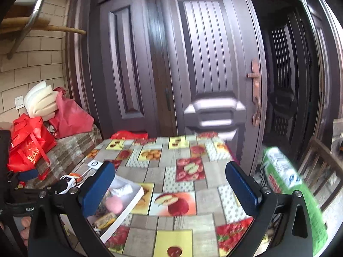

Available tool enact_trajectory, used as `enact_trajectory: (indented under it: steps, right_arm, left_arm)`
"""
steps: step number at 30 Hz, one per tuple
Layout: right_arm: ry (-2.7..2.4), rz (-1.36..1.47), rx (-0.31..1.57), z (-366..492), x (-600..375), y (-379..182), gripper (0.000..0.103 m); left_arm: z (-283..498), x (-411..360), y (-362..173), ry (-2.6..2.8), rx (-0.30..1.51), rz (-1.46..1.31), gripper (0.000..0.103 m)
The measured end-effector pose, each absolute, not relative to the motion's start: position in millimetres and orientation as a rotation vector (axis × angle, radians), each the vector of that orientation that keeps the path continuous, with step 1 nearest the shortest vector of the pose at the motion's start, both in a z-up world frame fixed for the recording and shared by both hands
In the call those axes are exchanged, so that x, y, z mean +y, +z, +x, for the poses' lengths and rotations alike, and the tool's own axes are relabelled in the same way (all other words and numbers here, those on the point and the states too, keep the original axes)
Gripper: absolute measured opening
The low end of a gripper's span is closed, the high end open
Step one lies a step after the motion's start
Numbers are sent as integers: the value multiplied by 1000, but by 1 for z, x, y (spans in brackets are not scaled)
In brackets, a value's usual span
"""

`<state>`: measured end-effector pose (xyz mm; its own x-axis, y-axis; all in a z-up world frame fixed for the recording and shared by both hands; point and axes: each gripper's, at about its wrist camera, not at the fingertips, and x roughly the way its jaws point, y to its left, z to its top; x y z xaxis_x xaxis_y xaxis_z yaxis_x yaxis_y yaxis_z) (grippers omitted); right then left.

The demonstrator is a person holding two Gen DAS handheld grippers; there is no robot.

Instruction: Organize soft objects

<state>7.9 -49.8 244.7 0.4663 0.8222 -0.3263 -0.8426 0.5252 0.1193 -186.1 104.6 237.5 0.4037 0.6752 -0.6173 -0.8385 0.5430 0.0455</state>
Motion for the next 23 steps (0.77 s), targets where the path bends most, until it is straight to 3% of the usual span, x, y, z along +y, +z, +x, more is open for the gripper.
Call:
enact_trajectory:
  steps: [7,23]
  right_arm:
    - [1025,1,398,13,-52,239,103]
    - [1038,-8,429,14,-50,236,103]
  left_arm:
    - [-191,122,222,998,691,-420,102]
    - [-192,127,210,986,722,-429,102]
